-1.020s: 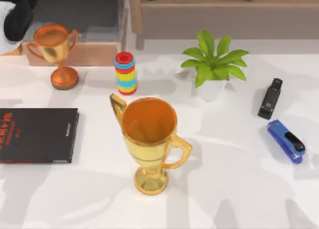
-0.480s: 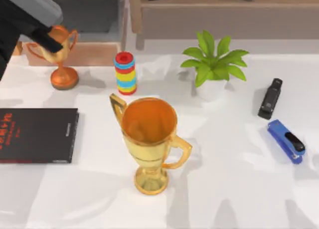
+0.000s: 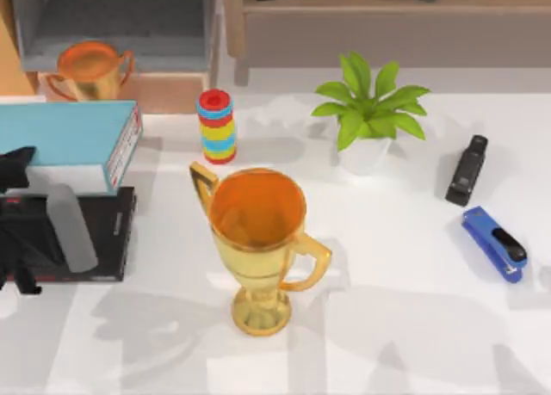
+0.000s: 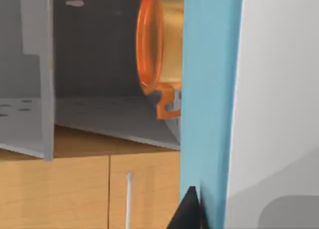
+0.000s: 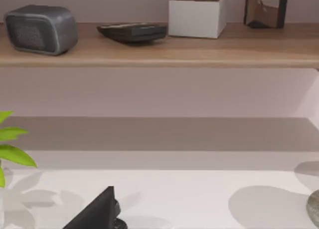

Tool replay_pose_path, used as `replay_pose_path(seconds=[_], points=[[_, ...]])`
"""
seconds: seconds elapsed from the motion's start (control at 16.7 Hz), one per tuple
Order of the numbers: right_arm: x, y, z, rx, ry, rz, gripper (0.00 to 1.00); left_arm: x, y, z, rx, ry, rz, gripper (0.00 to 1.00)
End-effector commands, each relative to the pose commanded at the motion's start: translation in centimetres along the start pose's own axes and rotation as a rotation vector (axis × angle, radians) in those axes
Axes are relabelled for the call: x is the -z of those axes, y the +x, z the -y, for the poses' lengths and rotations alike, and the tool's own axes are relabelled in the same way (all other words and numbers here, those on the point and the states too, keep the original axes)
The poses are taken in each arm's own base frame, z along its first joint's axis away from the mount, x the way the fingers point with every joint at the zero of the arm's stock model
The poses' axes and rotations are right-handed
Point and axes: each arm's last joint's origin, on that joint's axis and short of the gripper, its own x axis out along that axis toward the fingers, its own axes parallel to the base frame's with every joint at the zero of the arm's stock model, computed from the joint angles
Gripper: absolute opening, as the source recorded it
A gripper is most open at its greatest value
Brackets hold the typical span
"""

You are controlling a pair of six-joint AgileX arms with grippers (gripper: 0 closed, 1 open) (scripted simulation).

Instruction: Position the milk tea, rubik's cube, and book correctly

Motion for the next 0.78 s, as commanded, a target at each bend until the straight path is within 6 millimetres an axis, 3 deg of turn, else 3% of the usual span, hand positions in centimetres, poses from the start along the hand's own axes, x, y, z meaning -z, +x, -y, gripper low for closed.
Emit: replay_pose_path(seconds=[0.12, 0.24, 0.78], points=[[0.0, 0.0, 0.0, 0.000, 0.000, 0.000, 1.00, 0.8, -0.3, 2.7, 0.148, 0.046, -0.039, 0.00], [0.0, 0.0, 0.0, 0.000, 0.000, 0.000, 1.00, 1.2, -0.5, 4.2, 0.235, 0.057, -0.061, 0.00], [0.0, 0.0, 0.0, 0.000, 0.000, 0.000, 1.00, 1.2, -0.2, 4.3, 0.242, 0.059, -0.064, 0.00]])
